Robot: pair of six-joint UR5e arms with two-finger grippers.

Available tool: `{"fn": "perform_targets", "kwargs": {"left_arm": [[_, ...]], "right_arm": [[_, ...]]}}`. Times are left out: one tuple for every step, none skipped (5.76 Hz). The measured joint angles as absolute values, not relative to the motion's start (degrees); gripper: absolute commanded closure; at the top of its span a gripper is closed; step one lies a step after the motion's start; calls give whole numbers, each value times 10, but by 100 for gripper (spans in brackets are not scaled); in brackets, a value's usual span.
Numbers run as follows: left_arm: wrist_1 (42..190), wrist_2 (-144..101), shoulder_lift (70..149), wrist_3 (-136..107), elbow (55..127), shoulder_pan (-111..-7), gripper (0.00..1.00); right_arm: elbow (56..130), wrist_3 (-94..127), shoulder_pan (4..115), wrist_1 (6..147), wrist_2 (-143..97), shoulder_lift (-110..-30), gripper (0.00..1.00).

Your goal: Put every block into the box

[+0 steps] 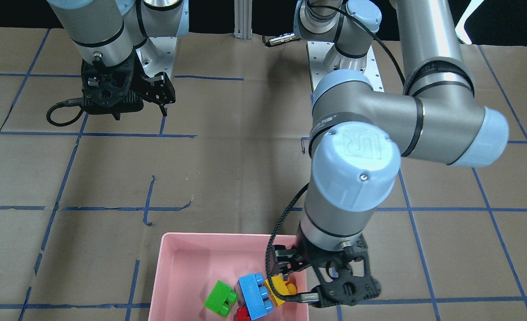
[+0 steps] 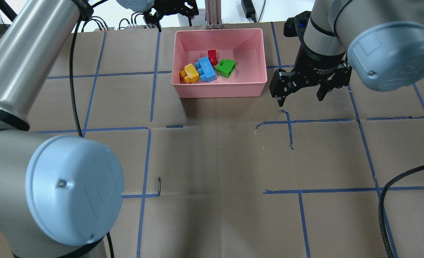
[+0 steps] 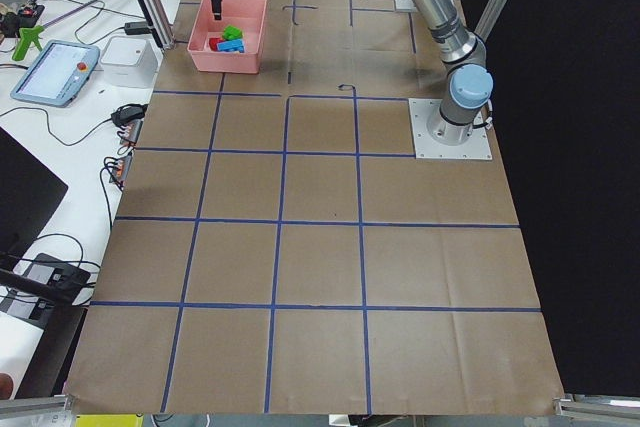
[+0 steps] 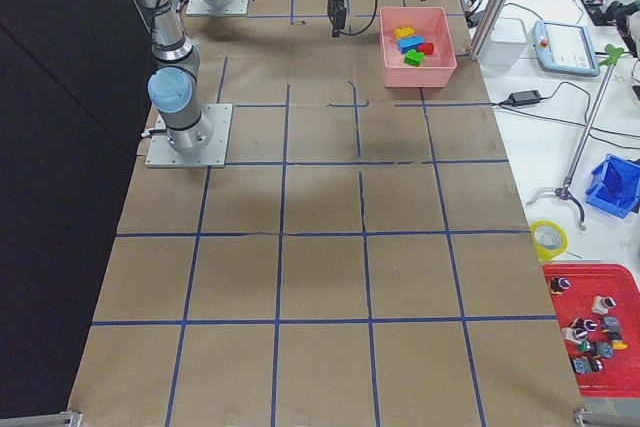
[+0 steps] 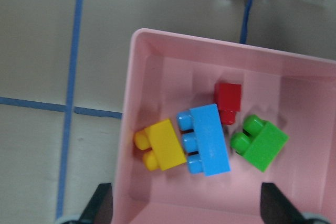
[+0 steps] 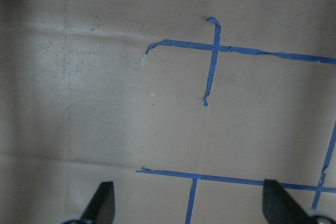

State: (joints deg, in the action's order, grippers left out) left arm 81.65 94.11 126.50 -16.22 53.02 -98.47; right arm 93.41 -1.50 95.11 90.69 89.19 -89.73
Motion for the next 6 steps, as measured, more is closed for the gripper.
{"fn": "perform_targets", "kwargs": {"left_arm": [[833, 956, 1216, -125, 571, -966, 1], [858, 959, 1148, -92, 636, -954, 1], [870, 945, 1076, -66, 711, -946, 1], [873, 920, 1010, -44, 785, -935, 1], [874, 907, 960, -25, 836, -923, 1], [874, 903, 929, -9, 864, -917, 1]], "right_arm": [[934, -16, 951, 906, 892, -901, 0], [934, -18, 951, 904, 894, -901, 0], [934, -18, 951, 905, 894, -901, 0], [934, -17, 949, 910, 894, -902, 0], [934, -19, 946, 917, 894, -903, 0], [934, -21, 944, 922, 893, -903, 0]]}}
